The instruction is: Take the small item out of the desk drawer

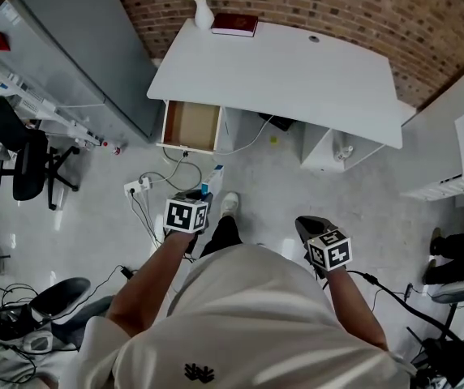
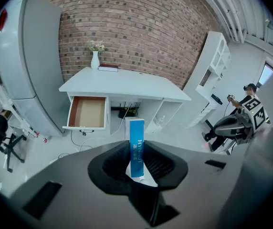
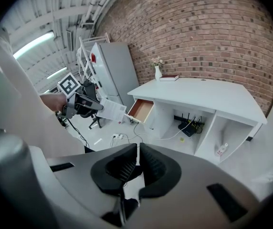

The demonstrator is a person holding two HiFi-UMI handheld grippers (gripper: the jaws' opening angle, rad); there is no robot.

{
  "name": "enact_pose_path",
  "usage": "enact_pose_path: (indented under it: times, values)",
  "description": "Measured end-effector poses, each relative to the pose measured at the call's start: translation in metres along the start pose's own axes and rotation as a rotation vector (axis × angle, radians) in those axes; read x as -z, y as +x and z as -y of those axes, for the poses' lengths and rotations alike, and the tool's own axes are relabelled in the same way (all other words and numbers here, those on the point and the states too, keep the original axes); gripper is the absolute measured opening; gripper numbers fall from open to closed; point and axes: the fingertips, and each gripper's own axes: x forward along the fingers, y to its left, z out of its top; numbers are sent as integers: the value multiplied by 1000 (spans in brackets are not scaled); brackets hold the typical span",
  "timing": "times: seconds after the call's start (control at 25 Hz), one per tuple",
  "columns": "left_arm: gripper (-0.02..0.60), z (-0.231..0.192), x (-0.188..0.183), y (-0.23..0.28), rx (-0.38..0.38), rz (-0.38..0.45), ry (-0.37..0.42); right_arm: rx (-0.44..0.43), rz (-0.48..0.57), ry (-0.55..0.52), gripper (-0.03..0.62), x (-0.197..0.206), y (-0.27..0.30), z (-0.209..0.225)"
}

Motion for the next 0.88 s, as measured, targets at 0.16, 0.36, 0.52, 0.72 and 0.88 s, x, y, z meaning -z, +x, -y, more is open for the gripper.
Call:
enact_pose_path:
  times: [0.16, 0.36, 0.52, 0.72, 0.88]
  values:
    - [97, 9, 8, -6, 5, 1, 0, -4, 8, -4, 41, 4, -5, -4]
    - [97, 13, 17, -8, -3, 5, -8, -13, 11, -7, 41, 11, -7, -6]
    - [97, 11, 20, -11, -8, 5, -12, -17, 15, -10, 40, 11, -6, -7]
    - [97, 12, 22, -14, -8, 8, -10, -21, 18, -12, 38, 12, -6, -13]
    - [97, 12, 21, -15, -5, 3, -11, -26, 18, -8, 38, 12, -6, -16]
